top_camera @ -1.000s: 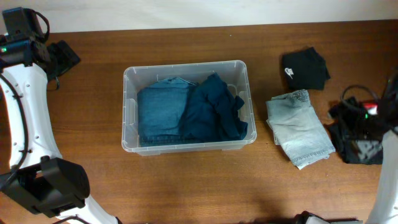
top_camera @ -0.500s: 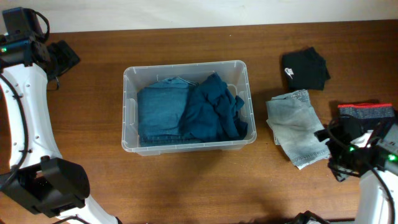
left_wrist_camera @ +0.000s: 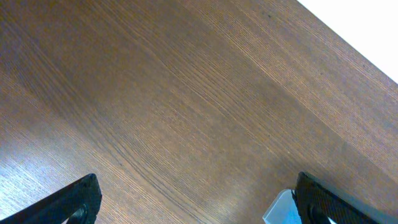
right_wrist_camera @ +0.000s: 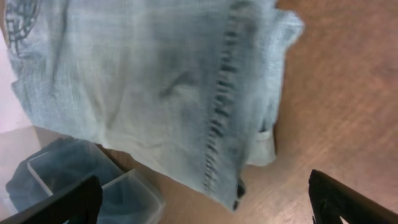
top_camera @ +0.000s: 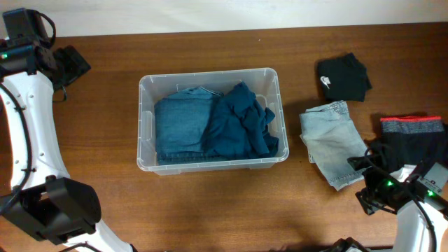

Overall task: Pack container
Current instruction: 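Slide the right gripper under the jeans' lower right corner and grasp, then lift the light-wash jeans with the right gripper over the box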

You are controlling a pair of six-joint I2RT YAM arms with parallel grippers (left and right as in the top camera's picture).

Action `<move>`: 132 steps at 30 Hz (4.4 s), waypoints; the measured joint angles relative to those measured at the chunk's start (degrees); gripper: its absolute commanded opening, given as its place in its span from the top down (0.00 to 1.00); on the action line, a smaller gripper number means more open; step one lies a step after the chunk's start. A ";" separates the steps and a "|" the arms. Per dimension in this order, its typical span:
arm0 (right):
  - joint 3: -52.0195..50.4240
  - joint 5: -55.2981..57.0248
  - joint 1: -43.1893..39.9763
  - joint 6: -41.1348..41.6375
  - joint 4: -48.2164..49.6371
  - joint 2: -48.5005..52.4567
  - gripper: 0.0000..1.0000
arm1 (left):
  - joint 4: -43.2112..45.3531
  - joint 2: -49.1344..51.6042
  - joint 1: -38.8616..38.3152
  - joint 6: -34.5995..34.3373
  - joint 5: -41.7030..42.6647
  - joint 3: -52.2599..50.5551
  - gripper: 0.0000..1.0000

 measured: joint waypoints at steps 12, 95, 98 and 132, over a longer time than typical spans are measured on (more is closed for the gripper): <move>-0.02 -0.74 -9.73 -6.21 -0.52 0.00 0.01 | 0.00 0.00 0.00 0.00 0.00 0.00 0.00; -11.08 -24.22 -6.45 -6.10 46.25 24.26 0.13 | 0.00 0.00 0.00 0.00 0.00 0.00 0.01; -11.08 -21.22 -4.39 -4.94 47.04 24.37 0.29 | 0.00 0.00 0.00 0.00 0.00 0.00 0.01; -3.15 -32.41 -0.09 0.33 52.50 26.84 0.96 | 0.00 0.00 0.00 0.00 0.00 0.00 0.01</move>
